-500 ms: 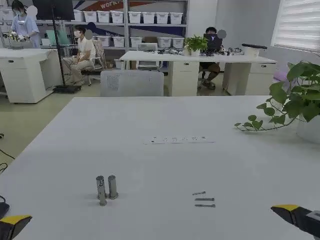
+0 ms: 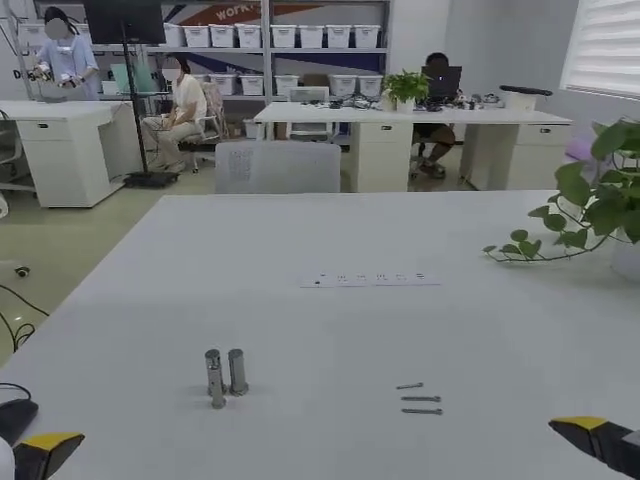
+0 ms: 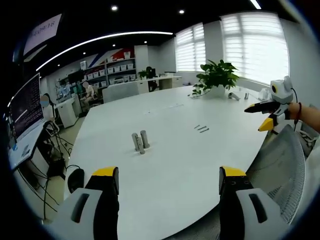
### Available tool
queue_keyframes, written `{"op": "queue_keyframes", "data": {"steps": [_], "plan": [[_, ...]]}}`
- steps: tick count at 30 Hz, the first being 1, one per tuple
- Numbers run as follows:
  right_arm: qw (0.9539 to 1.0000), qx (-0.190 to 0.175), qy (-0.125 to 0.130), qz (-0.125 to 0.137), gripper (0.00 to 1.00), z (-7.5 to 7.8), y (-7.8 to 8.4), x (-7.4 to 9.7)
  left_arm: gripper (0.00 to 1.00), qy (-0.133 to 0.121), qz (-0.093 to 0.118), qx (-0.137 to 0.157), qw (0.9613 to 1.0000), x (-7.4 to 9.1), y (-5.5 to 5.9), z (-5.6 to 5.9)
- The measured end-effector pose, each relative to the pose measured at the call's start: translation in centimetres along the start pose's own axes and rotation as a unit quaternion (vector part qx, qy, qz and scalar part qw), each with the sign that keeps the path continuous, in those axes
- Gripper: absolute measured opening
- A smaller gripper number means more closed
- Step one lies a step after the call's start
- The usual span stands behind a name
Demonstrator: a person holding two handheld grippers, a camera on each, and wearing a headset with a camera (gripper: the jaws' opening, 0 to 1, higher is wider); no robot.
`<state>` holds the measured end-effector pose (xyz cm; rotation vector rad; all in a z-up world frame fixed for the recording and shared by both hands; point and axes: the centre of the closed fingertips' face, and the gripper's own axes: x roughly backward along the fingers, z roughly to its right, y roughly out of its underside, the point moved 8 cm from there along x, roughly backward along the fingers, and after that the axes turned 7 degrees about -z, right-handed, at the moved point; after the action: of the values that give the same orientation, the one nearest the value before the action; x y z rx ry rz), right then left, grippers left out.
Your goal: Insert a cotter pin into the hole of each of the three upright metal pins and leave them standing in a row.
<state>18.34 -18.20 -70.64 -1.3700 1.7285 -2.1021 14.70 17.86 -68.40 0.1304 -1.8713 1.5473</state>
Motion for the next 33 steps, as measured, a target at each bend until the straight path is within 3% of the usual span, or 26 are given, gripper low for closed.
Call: {"op": "queue_keyframes", "data": {"steps": [21,33], "plan": [[0.9998,0.016,-0.005,-0.006,0.91,-0.12,0.21,0.12,0.79,0.004,-0.005,-0.019,0.9998,-0.12,0.34,0.19],[0.9998,0.014,-0.012,-0.008,0.9,-0.34,0.3,-0.4,0.72,-0.008,-0.004,-0.018,0.9998,-0.57,0.29,-0.26]]}}
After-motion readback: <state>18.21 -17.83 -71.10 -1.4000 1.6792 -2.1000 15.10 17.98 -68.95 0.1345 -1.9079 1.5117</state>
